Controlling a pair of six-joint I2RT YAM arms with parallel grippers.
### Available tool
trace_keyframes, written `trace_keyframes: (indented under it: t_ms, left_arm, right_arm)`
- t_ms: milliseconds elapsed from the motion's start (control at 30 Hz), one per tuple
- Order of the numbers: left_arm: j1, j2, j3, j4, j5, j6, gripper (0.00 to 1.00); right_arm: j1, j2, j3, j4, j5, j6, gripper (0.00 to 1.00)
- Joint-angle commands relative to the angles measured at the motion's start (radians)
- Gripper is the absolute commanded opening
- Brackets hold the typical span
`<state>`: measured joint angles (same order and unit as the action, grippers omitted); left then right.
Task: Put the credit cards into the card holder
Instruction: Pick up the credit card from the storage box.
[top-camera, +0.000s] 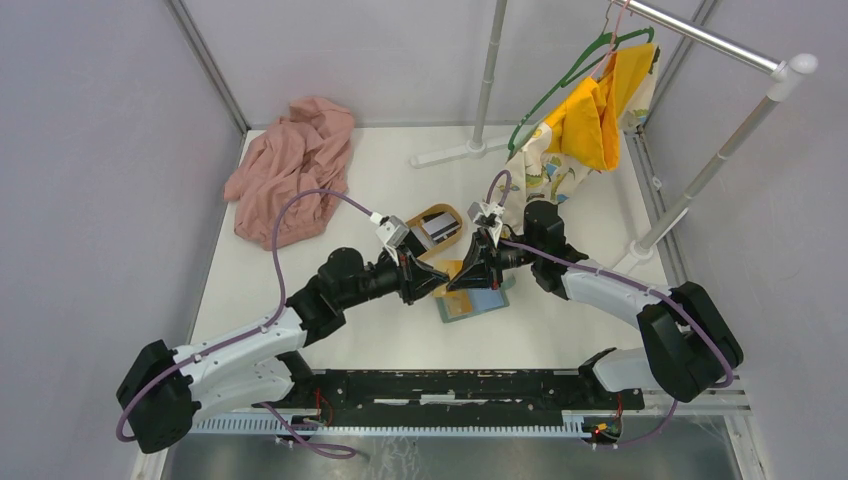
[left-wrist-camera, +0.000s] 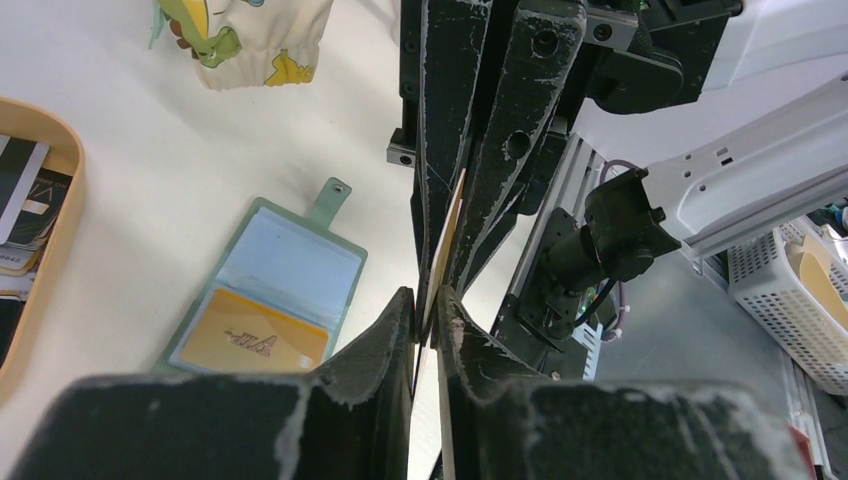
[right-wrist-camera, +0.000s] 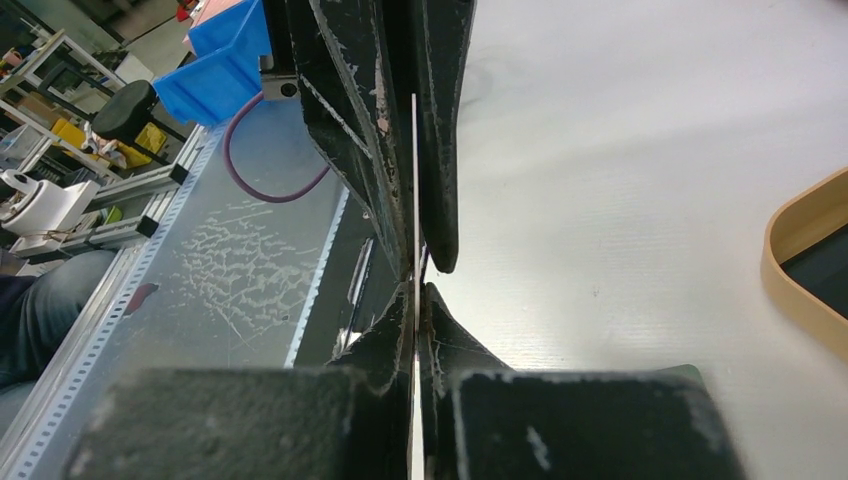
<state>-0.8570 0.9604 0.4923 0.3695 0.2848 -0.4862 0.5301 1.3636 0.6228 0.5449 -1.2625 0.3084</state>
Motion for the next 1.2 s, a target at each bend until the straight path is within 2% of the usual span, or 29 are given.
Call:
trace_keyframes:
  t_ms: [0, 100, 333, 1033, 1100, 1167]
  left_arm:
    - [0.003, 0.014, -0.021, 0.127, 0.047, -0.036, 0.21]
    - [0.005, 0.016, -0.055, 0.184, 0.052, -0.067, 0.26]
    - [0.008, 0.042, -0.134, 0.376, 0.072, -0.152, 0.24]
    - [0.032, 0.038, -0.185, 0.512, 0.052, -0.237, 0.23]
    - [0.035, 0.040, -0.187, 0.519, 0.053, -0.239, 0.18]
    - [0.034, 0.042, -0.187, 0.523, 0.055, -0.239, 0.03]
  right_arm:
    - [0.004, 0.003, 0.047, 0.018, -0.021, -0.019, 0.00]
    - [0.003, 0.003, 0.048, 0.018, -0.027, -0.018, 0.00]
    - [0.003, 0.004, 0.048, 0.020, -0.031, -0.018, 0.00]
    - [0.003, 0.015, 0.047, 0.020, -0.032, -0.018, 0.01]
    - [0.002, 0.015, 0.048, 0.020, -0.032, -0.018, 0.01]
    - [0.004, 0.015, 0.047, 0.020, -0.032, -0.018, 0.01]
